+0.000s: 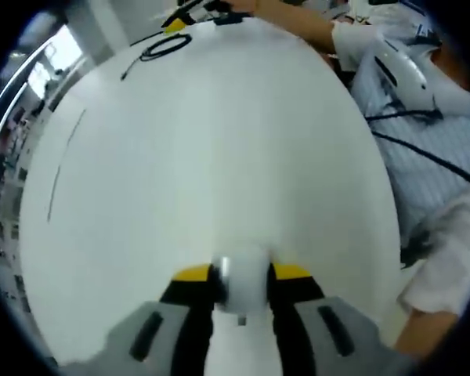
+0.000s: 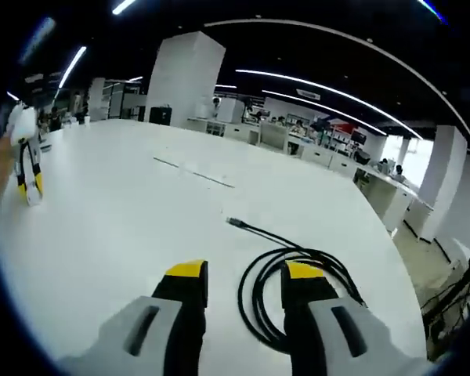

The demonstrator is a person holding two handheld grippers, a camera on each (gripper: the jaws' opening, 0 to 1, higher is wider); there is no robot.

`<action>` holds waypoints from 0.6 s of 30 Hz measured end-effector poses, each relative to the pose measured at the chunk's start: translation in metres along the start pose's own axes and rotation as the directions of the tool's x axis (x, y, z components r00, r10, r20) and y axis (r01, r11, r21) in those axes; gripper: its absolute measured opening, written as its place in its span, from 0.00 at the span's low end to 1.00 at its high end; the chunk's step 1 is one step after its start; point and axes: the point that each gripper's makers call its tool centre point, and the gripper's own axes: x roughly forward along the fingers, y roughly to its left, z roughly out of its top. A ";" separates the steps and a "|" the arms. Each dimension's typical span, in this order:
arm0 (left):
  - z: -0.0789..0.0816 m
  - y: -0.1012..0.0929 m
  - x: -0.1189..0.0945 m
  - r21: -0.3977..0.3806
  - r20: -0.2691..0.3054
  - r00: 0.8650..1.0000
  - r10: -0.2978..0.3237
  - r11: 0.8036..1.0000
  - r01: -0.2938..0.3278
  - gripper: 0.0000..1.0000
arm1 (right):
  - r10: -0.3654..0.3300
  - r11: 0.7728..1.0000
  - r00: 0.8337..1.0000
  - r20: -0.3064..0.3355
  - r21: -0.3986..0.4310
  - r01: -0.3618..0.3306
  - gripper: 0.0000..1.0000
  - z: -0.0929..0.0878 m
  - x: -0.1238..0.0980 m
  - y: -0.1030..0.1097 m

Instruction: Plug the desk Type‑C cable into the charger adapter.

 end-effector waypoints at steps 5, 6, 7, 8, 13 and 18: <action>0.000 0.001 0.000 -0.004 -0.007 1.000 0.000 1.000 0.000 0.26 | 0.023 0.995 0.998 -0.056 0.096 -0.017 0.33 -0.018 0.018 -0.008; 0.000 0.001 0.000 -0.006 -0.007 1.000 0.001 1.000 -0.001 0.26 | 0.030 0.993 0.998 -0.054 0.112 -0.024 0.32 -0.018 0.019 -0.008; 0.001 0.000 0.001 -0.008 -0.005 1.000 0.002 1.000 -0.002 0.26 | 0.034 0.992 0.998 -0.057 0.120 -0.027 0.32 -0.019 0.021 -0.009; 0.001 0.000 0.001 -0.010 -0.003 1.000 0.002 1.000 -0.002 0.26 | 0.034 0.992 0.998 -0.061 0.120 -0.027 0.32 -0.020 0.022 -0.010; 0.001 0.001 0.001 -0.021 0.008 1.000 -0.002 1.000 0.002 0.26 | 0.050 0.983 0.996 -0.071 0.178 -0.037 0.31 -0.026 0.026 -0.011; 0.001 0.001 0.000 -0.023 0.007 1.000 -0.004 1.000 0.004 0.26 | 0.078 0.972 0.995 -0.067 0.228 -0.061 0.28 -0.029 0.027 -0.008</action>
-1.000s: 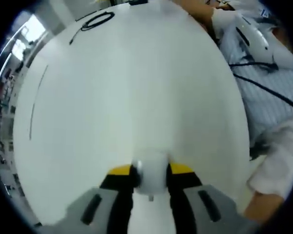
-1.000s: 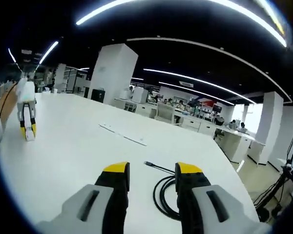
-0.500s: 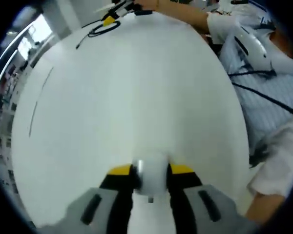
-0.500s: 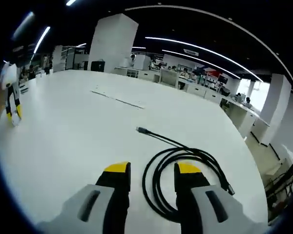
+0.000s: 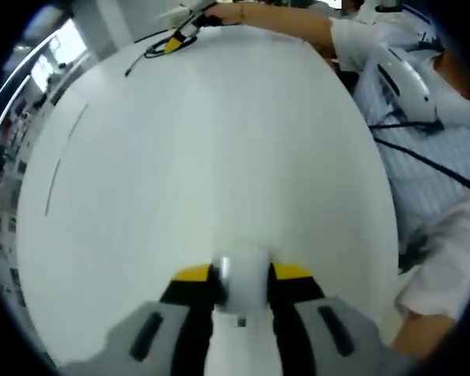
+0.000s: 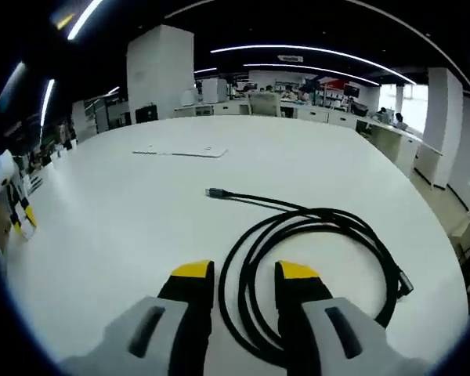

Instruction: Plug the desk Type‑C cable into the charger adapter.

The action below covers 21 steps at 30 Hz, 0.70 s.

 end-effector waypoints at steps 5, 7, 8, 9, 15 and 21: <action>0.000 0.000 -0.001 -0.002 0.007 1.000 0.000 1.000 0.000 0.26 | -0.006 1.000 1.000 0.012 -0.012 0.006 0.22 0.000 -0.003 0.005; -0.001 0.000 -0.001 -0.005 0.012 1.000 -0.001 1.000 0.001 0.26 | 0.000 1.000 1.000 0.021 -0.021 0.001 0.17 0.000 -0.002 0.010; 0.000 -0.001 -0.001 -0.006 0.014 1.000 -0.001 1.000 0.001 0.26 | -0.003 1.000 1.000 0.026 -0.019 0.003 0.16 0.000 -0.003 0.010; 0.000 -0.001 -0.001 -0.007 0.015 1.000 -0.001 1.000 0.001 0.26 | -0.003 1.000 1.000 0.028 -0.018 0.004 0.15 -0.001 -0.004 0.012; 0.000 -0.002 -0.001 -0.009 0.014 1.000 0.001 1.000 -0.001 0.26 | -0.003 1.000 1.000 0.029 -0.013 0.003 0.07 0.000 -0.004 0.012; 0.001 -0.001 -0.001 -0.012 0.010 1.000 -0.002 1.000 0.002 0.26 | -0.023 1.000 0.999 0.029 0.001 0.023 0.04 0.001 -0.002 0.010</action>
